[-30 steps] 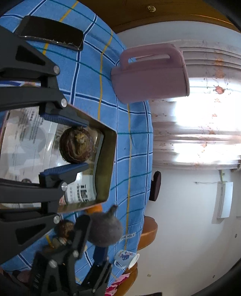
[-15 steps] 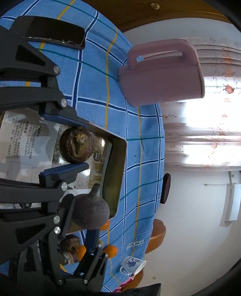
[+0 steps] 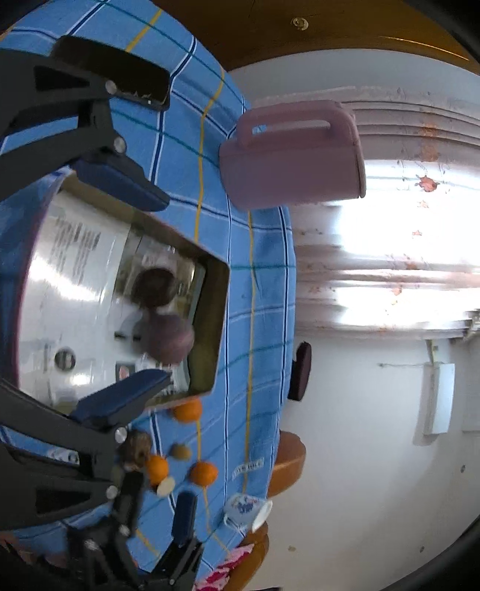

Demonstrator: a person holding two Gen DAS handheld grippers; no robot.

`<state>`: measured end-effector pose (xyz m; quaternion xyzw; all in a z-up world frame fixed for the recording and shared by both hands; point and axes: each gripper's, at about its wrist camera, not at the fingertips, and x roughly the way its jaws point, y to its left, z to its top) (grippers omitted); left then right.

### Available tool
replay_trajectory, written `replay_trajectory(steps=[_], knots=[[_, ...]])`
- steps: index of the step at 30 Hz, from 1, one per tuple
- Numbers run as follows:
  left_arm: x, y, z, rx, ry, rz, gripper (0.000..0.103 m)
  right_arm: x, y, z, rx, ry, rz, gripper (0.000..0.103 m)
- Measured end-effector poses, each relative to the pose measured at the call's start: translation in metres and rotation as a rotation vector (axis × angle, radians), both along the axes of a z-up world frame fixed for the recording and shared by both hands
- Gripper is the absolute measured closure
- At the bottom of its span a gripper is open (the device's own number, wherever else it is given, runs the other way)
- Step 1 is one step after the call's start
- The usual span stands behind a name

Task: Organize fruits
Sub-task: 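Lower the mangosteen into the tin with the left tool while the right tool drops the purple fruit in, then grasp a small brown kiwi with the right tool while the left tool grasps a brown-and-white jar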

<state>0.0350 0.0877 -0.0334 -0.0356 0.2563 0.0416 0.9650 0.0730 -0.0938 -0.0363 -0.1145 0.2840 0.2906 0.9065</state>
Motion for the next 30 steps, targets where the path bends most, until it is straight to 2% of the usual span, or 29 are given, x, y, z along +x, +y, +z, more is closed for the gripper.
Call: replay_trajectory(steps=[3, 5, 12, 14, 16, 19, 23, 27, 30], knots=[[-0.005, -0.012, -0.001, -0.008, -0.010, -0.015, 0.010, -0.009, -0.034, -0.009, -0.014, 0.021, -0.059, 0.030], [-0.006, -0.018, -0.002, -0.021, -0.012, -0.021, 0.010, -0.011, -0.041, -0.016, -0.035, 0.038, -0.071, 0.030], [-0.009, -0.044, -0.002, 0.003, 0.002, -0.065, 0.009, -0.008, -0.027, -0.033, -0.005, 0.109, -0.006, 0.032], [-0.010, -0.049, -0.002, 0.012, 0.004, -0.074, 0.009, -0.005, -0.022, -0.040, -0.023, 0.126, -0.005, 0.045], [-0.010, -0.054, -0.002, 0.015, 0.005, -0.084, 0.009, -0.003, -0.018, -0.048, -0.039, 0.155, -0.005, 0.053], [-0.009, -0.065, -0.002, 0.020, 0.010, -0.114, 0.009, -0.001, -0.022, -0.050, -0.016, 0.175, 0.004, 0.073], [-0.008, -0.086, -0.003, 0.040, 0.018, -0.163, 0.010, -0.003, -0.037, -0.047, 0.015, 0.158, -0.029, 0.073], [-0.005, -0.111, -0.003, 0.074, 0.032, -0.208, 0.012, 0.005, -0.068, -0.045, 0.042, 0.142, -0.138, 0.073], [0.000, -0.129, -0.004, 0.095, 0.056, -0.249, 0.020, 0.006, -0.085, -0.042, 0.035, 0.130, -0.192, 0.073]])
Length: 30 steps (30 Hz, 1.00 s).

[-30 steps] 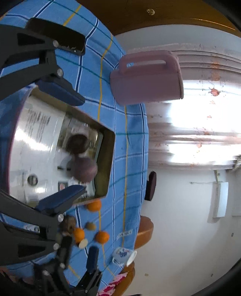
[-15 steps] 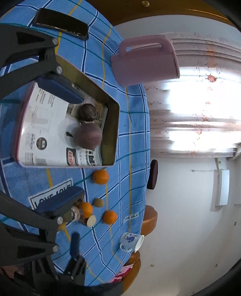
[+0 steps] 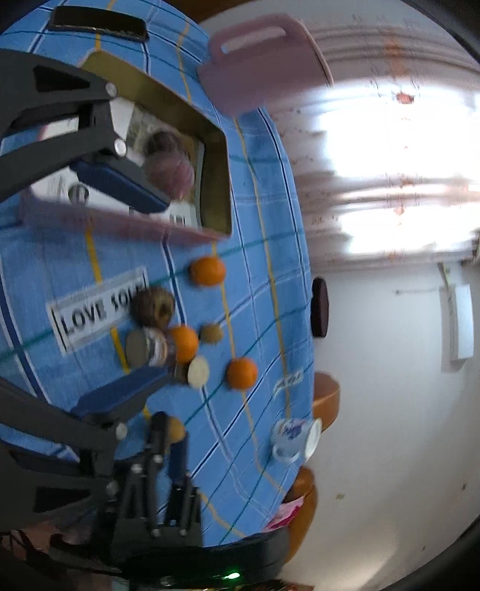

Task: Organize fruits
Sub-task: 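Grasp a small brown kiwi with the right tool while the left tool grasps a brown-and-white jar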

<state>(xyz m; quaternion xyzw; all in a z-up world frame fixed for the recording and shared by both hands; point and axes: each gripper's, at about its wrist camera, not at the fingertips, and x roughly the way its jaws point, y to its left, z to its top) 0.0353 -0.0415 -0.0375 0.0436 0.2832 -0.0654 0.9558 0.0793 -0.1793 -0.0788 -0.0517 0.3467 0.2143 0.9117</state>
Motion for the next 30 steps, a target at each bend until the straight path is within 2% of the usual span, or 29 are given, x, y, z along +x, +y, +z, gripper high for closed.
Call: replay_trajectory(steps=[3, 8, 11, 21, 22, 28, 30], knots=[[0.010, -0.018, -0.006, 0.025, 0.038, -0.032, 0.024, 0.001, -0.007, -0.001, -0.016, 0.002, -0.021, 0.073], [0.029, -0.029, -0.019, -0.012, 0.142, -0.071, 0.051, -0.004, -0.011, -0.003, -0.004, -0.007, -0.006, 0.073], [0.037, -0.032, -0.025, -0.029, 0.184, -0.080, 0.059, -0.002, -0.014, -0.004, 0.016, -0.001, 0.004, 0.073], [0.042, -0.044, -0.033, 0.002, 0.213, -0.086, 0.062, -0.005, -0.012, -0.004, 0.016, -0.011, 0.007, 0.073], [0.042, -0.042, -0.033, 0.004, 0.210, -0.076, 0.068, -0.006, -0.012, -0.003, 0.015, -0.016, 0.005, 0.073], [0.035, -0.036, -0.030, -0.030, 0.178, -0.085, 0.068, -0.011, -0.014, 0.001, 0.024, -0.054, 0.007, 0.073], [0.031, -0.035, -0.028, -0.043, 0.154, -0.093, 0.068, -0.017, -0.014, 0.004, 0.031, -0.093, 0.014, 0.073]])
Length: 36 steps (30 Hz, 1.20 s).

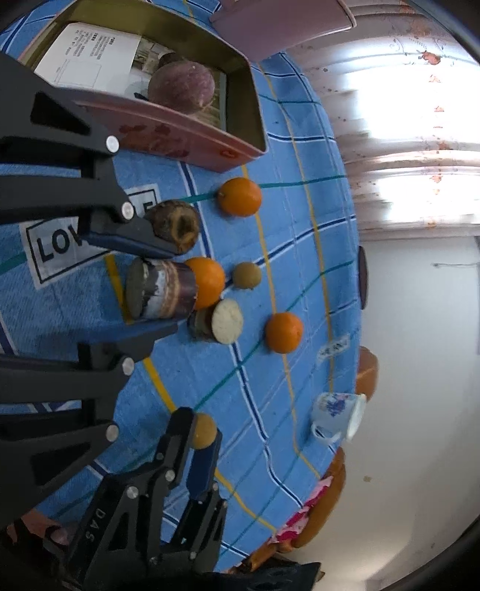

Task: Organize fruits
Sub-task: 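Grasp a small brown kiwi with the right tool while the left tool grasps a brown-and-white jar, then lift and carry the jar with the left tool while the right tool carries the kiwi toward the tin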

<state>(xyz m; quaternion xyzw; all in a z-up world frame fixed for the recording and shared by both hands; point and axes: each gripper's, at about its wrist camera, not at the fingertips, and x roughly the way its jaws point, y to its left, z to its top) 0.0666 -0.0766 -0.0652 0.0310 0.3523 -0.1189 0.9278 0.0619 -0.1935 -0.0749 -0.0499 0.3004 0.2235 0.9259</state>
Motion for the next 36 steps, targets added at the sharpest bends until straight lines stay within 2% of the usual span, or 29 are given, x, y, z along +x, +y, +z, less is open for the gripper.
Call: replay_trajectory(steps=[4, 12, 36], knots=[[-0.005, 0.000, 0.005, -0.020, -0.040, -0.009, 0.068, -0.011, 0.001, 0.004, -0.006, -0.070, 0.009, 0.073], [-0.014, 0.001, 0.010, -0.048, -0.095, -0.011, 0.068, -0.018, -0.001, 0.008, 0.014, -0.125, 0.014, 0.073], [-0.037, -0.004, 0.024, -0.033, -0.237, 0.013, 0.068, -0.035, -0.006, 0.015, 0.058, -0.233, 0.028, 0.073]])
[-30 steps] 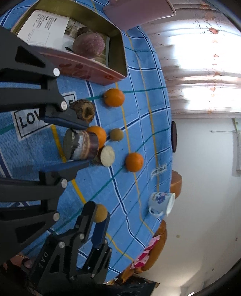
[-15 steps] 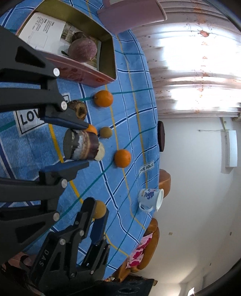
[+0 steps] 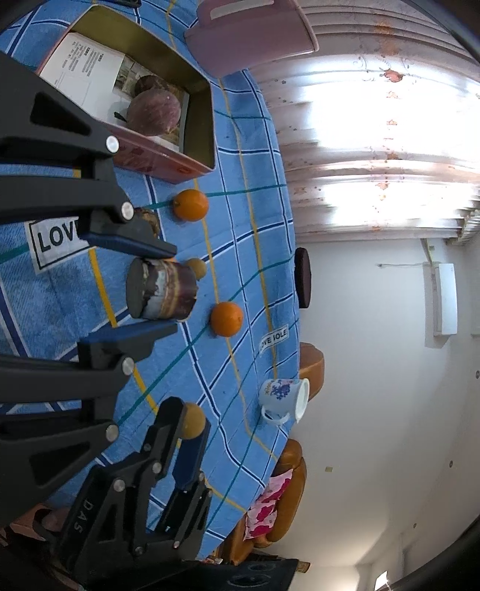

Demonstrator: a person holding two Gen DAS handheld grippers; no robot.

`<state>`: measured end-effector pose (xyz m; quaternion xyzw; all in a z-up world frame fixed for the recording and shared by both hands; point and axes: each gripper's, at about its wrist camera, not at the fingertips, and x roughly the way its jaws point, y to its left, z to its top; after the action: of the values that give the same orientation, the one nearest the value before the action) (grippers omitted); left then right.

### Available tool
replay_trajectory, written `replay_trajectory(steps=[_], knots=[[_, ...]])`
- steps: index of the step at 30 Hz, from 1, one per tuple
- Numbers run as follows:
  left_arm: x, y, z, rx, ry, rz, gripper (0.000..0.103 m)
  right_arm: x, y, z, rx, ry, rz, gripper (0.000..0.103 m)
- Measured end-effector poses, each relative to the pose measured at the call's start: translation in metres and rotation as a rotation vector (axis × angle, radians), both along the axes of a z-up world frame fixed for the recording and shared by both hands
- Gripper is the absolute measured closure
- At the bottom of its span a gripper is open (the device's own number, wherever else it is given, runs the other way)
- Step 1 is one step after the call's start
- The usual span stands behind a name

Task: Organize fruits
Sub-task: 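Lift and carry the jar with the left tool while the right tool carries the kiwi toward the tin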

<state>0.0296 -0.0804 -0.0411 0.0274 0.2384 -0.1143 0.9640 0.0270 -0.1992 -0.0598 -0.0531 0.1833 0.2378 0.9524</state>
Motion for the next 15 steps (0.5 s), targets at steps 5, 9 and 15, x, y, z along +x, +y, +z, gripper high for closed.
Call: replay_trajectory(steps=[5, 9, 15], knots=[[-0.004, 0.000, 0.004, 0.001, -0.029, 0.004, 0.068, -0.002, -0.001, 0.000, 0.011, -0.019, 0.001, 0.073], [-0.007, 0.000, 0.008, 0.004, -0.054, 0.010, 0.068, -0.004, -0.002, 0.001, 0.018, -0.035, 0.003, 0.073], [-0.012, 0.002, 0.011, 0.008, -0.085, 0.025, 0.068, -0.005, -0.004, 0.002, 0.030, -0.045, -0.002, 0.073]])
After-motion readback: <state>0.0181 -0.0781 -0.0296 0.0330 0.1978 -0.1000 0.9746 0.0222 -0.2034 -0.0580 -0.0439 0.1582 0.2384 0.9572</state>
